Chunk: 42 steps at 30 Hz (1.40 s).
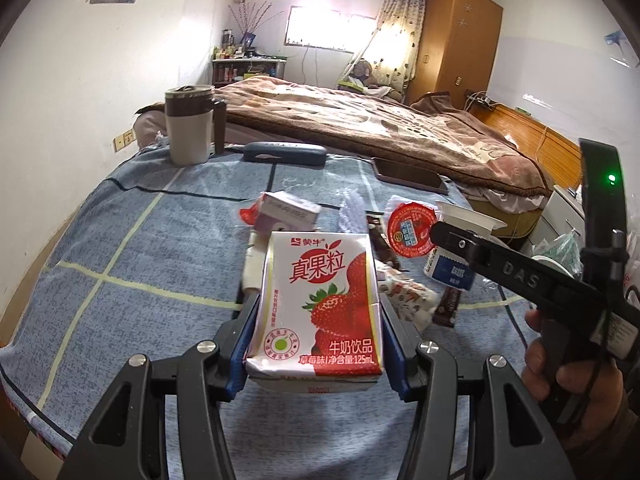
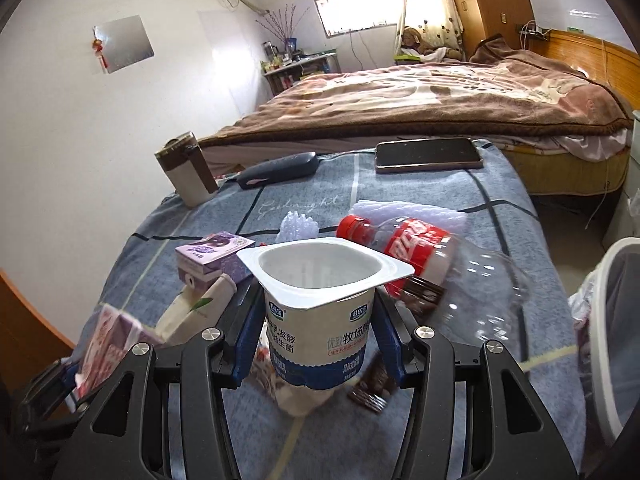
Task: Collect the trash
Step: 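Carry the carton and yogurt cup over the white trash bin with both grippers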
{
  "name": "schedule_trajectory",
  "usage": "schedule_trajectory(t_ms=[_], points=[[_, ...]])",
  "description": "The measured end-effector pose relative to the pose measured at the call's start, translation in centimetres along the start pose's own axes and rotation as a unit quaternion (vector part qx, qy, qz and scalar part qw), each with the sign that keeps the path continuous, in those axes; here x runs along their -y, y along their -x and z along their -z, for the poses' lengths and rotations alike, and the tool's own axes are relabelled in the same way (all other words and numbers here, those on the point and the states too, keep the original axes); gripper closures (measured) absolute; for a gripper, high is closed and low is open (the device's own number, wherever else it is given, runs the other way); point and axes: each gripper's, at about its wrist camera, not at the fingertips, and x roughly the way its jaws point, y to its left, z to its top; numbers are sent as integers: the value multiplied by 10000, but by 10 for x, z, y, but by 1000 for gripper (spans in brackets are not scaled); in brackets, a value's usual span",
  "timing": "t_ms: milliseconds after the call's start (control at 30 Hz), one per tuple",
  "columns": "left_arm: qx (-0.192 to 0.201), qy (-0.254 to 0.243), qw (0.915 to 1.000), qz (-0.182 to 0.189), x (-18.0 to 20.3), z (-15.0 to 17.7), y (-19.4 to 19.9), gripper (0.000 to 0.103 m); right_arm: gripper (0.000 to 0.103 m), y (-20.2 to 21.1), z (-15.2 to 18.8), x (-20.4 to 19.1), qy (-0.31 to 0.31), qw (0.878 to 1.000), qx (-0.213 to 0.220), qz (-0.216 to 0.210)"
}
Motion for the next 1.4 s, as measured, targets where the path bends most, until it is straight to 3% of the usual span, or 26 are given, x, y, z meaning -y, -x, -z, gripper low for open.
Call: schedule_trajectory(t_ms=[633,1133,1267,1400], points=[[-20,-188,9997,180,36,5,-1,46,50,7,31,39,92,9988,-484,64],[-98,-272,9992,269,52,12,-2,46,50,29,53,50,258,9982,-536,-4],[-90,-306,9991,276,55,13,-1,46,50,36,55,56,184,9988,-444,-75],[-81,-364,9989,300,61,13,0,46,50,45,56,56,296,9991,-265,118]])
